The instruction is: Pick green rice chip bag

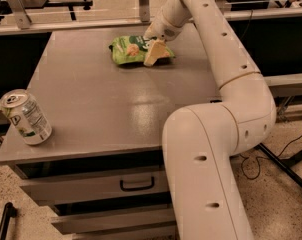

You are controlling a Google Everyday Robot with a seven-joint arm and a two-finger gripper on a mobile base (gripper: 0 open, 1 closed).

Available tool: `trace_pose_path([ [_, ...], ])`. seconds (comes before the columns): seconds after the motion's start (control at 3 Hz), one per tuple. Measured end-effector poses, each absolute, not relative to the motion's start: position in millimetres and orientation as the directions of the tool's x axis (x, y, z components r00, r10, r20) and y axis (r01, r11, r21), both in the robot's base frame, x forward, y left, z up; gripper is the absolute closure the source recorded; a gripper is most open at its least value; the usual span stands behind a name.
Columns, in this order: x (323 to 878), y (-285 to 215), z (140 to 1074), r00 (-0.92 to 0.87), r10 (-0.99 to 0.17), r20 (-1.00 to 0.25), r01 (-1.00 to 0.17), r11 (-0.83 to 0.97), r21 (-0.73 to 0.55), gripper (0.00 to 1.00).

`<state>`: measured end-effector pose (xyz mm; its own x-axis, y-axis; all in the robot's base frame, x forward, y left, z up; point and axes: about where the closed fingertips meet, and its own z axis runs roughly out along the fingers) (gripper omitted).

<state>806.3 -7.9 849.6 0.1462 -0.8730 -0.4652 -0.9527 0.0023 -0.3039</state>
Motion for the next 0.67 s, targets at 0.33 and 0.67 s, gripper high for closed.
trace_pose_path([
  [0.33,802,4,852,0.182,-0.860,-0.477,-0.952,-0.034,-0.303,0.65],
  [0.67,781,2,882,0.207,-0.804,-0.557,-0.955,-0.043,-0.293,0.96],
])
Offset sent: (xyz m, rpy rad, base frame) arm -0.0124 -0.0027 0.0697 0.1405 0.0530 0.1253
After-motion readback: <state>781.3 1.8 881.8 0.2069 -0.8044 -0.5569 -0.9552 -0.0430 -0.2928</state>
